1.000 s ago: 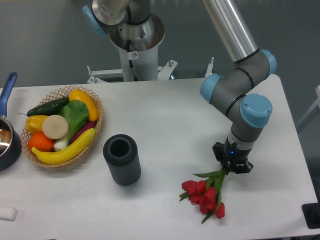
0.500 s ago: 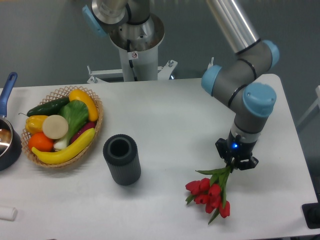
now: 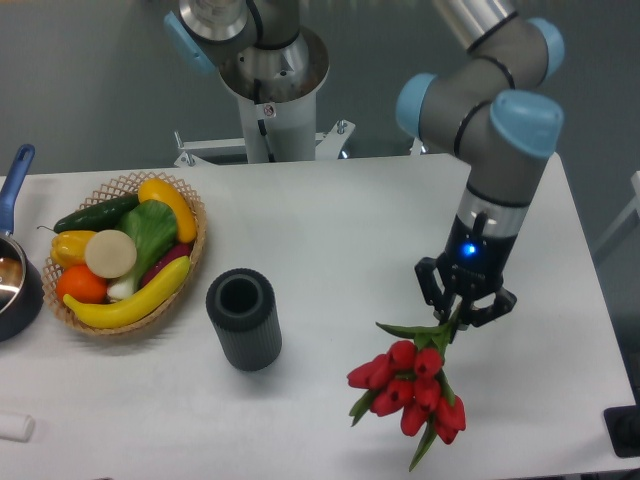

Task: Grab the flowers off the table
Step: 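Lift the grasped tulip bouquet up off the table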

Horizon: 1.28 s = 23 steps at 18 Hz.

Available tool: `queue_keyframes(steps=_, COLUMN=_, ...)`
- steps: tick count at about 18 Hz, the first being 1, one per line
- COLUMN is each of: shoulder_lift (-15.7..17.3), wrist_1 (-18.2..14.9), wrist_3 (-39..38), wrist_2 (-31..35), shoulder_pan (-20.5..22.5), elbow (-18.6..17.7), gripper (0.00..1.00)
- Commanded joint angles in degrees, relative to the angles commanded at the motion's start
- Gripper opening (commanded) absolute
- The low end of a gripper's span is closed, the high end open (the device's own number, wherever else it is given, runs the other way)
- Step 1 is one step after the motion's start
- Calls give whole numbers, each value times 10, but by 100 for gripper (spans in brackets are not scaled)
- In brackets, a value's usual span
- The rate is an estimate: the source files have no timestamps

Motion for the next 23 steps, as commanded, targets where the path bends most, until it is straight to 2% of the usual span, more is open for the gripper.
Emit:
queue_keyframes(steps=2, shoulder_lift=18, wrist_1=0, wrist_3=-9, wrist_2=-53, shoulder_pan=10, elbow=-14, gripper=16)
queue_keyframes(steps=5, shoulder_lift=24, wrist_1=0, wrist_3=-15, wrist_2=-149, shoulder_pan=17, elbow=-23, gripper=16)
queue_keyframes(steps=9, shoulder_lift=33, wrist_1=1, wrist_3=-14, wrist_2=-215, shoulder_pan=36, elbow=-46, gripper=16)
queue_keyframes(steps=12, shoulder_lift=46, wrist_1=4, wrist_3=-12, wrist_2=-223, shoulder_pan=50, elbow=-66, gripper=16)
queue_keyframes(steps=17, shoulder_lift=48, wrist_1=4, wrist_3=-13, wrist_2=-264, shoulder_pan=66, elbow=-66, gripper=16)
queue_keyframes(steps=23, shoulder_lift=48, wrist_1=4, wrist_3=-14, wrist_2=-267, shoulder_pan=66, elbow=-65, gripper=16)
